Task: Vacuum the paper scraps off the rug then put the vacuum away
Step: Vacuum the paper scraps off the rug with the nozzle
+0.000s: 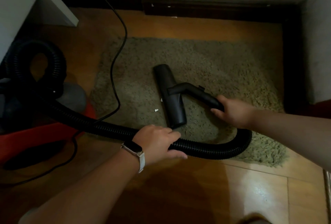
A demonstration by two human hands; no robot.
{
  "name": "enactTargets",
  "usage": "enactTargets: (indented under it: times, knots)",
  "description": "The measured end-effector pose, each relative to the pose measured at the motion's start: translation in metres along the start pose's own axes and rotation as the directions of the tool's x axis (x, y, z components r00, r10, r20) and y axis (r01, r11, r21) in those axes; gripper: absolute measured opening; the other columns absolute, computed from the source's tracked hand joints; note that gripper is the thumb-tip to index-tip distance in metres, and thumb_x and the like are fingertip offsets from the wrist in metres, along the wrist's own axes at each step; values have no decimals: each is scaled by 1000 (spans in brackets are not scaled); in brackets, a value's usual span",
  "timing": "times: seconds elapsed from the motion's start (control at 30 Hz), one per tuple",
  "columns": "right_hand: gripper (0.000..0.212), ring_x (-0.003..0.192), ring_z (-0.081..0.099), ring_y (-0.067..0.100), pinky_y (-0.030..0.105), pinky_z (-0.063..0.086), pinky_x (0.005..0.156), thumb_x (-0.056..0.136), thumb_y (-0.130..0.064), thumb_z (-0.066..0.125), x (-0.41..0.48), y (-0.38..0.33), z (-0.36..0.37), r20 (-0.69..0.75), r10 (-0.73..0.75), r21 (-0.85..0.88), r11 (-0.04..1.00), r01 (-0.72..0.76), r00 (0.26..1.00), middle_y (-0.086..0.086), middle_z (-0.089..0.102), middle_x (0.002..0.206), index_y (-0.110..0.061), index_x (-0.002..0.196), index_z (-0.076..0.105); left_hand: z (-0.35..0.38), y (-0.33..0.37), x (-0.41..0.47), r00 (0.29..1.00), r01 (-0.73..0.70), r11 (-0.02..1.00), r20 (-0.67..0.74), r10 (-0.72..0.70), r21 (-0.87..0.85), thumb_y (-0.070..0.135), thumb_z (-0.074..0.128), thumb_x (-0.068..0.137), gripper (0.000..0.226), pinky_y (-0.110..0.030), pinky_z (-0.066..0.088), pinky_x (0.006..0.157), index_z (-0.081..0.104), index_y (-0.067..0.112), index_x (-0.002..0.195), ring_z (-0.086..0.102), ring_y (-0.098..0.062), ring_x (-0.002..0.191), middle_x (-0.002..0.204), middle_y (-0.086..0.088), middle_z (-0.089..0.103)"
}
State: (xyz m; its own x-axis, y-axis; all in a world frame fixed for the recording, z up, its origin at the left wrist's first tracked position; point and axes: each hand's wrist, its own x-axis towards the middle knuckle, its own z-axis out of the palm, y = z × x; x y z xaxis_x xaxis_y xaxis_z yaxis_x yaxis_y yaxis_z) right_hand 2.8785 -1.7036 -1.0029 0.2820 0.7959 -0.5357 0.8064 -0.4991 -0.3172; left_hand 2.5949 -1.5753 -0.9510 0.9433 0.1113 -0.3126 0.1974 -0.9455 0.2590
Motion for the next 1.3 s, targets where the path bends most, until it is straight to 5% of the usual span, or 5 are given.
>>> enactTargets:
  times: [0.2, 0.57, 0.73, 1.03, 1.3]
  knots:
    - [28, 65, 58, 11, 29, 39, 50, 98, -57, 45, 9, -18, 3, 9, -24, -31, 999, 24, 1000, -4, 59, 78, -30, 108, 44, 3, -5, -12, 1000, 5, 999, -16, -6, -51, 84, 23, 82, 71, -31, 48, 69, 60, 30, 111, 61, -13, 80, 89, 11, 62]
    - [25, 63, 58, 12, 28, 38, 49, 98, -54, 46, 20, -35, 10, 27, -56, -32, 998, 57, 998, -3, 58, 76, -30, 103, 41, 7, -10, -21, 1000, 19, 998, -20, -20, -66, 86, 20, 82, 72, -36, 53, 68, 59, 31, 110, 59, -11, 75, 86, 12, 61]
    - [30, 69, 58, 16, 35, 51, 61, 99, -57, 43, 34, -55, 11, 77, -97, -105, 989, 105, 992, -1, 56, 81, -29, 107, 38, 11, -16, -28, 998, -14, 997, -65, 9, -75, 83, 26, 85, 71, -34, 51, 61, 63, 27, 107, 59, -12, 69, 81, 10, 61]
    - [35, 66, 54, 12, 29, 36, 51, 97, -60, 43, 46, -64, 14, 93, -137, -114, 982, 147, 986, -3, 54, 79, -28, 110, 39, 10, -19, -34, 993, -24, 997, -118, 15, -77, 79, 32, 86, 66, -31, 49, 59, 65, 25, 105, 60, -15, 68, 77, 8, 61]
    - [29, 65, 60, 12, 32, 49, 55, 96, -55, 52, 32, -48, -4, 36, -169, 96, 982, 165, 985, -3, 61, 78, -31, 111, 47, 2, -14, -29, 996, 5, 997, -87, -12, -80, 83, 25, 85, 69, -32, 49, 61, 62, 28, 106, 58, -11, 70, 80, 11, 59]
